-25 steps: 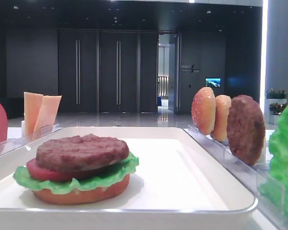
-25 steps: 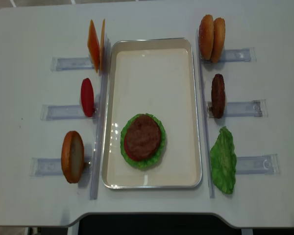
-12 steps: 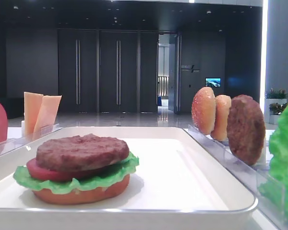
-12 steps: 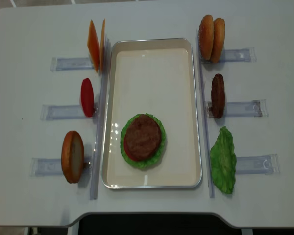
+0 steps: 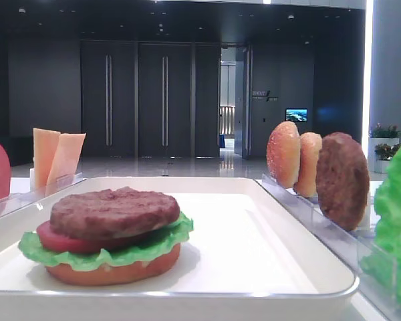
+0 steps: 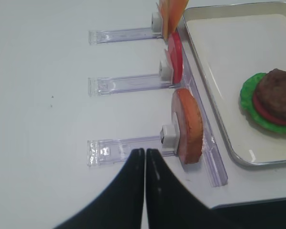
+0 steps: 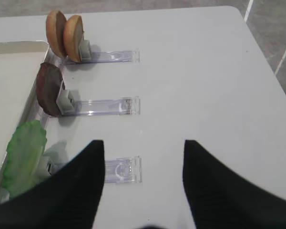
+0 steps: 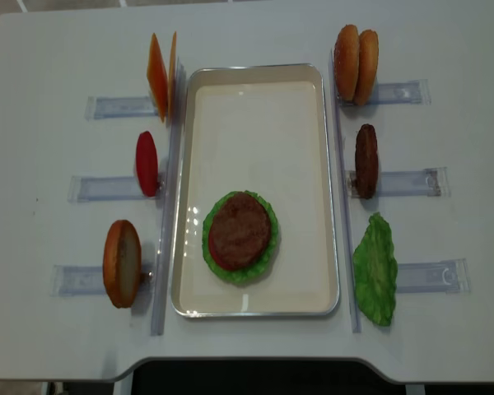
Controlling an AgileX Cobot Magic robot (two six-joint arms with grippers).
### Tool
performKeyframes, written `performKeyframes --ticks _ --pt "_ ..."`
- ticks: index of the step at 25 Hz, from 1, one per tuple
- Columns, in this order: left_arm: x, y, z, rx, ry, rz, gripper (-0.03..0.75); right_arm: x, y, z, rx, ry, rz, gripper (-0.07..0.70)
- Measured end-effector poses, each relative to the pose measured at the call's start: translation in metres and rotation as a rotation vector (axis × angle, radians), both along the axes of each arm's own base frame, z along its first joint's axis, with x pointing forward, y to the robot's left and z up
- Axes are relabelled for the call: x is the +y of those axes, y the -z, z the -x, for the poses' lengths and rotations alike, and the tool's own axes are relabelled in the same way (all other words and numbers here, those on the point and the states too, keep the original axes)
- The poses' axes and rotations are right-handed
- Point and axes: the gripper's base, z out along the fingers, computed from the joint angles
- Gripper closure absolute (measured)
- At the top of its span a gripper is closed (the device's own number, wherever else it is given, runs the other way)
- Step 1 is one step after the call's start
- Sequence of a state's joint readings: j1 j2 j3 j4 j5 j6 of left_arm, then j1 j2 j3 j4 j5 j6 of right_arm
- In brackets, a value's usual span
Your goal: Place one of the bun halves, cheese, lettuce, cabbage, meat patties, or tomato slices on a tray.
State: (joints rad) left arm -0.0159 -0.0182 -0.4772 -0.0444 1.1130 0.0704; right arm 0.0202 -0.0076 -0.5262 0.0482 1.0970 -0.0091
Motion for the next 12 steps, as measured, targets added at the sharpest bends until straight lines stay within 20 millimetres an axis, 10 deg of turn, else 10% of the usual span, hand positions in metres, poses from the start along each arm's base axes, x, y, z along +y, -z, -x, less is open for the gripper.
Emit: performKeyframes --ticks 12 --pt "0.0000 0.0000 0.0000 0.000 0.000 0.000 0.716 0.0001 0.0078 -0.0008 0.050 -0.014 0.024 0.340"
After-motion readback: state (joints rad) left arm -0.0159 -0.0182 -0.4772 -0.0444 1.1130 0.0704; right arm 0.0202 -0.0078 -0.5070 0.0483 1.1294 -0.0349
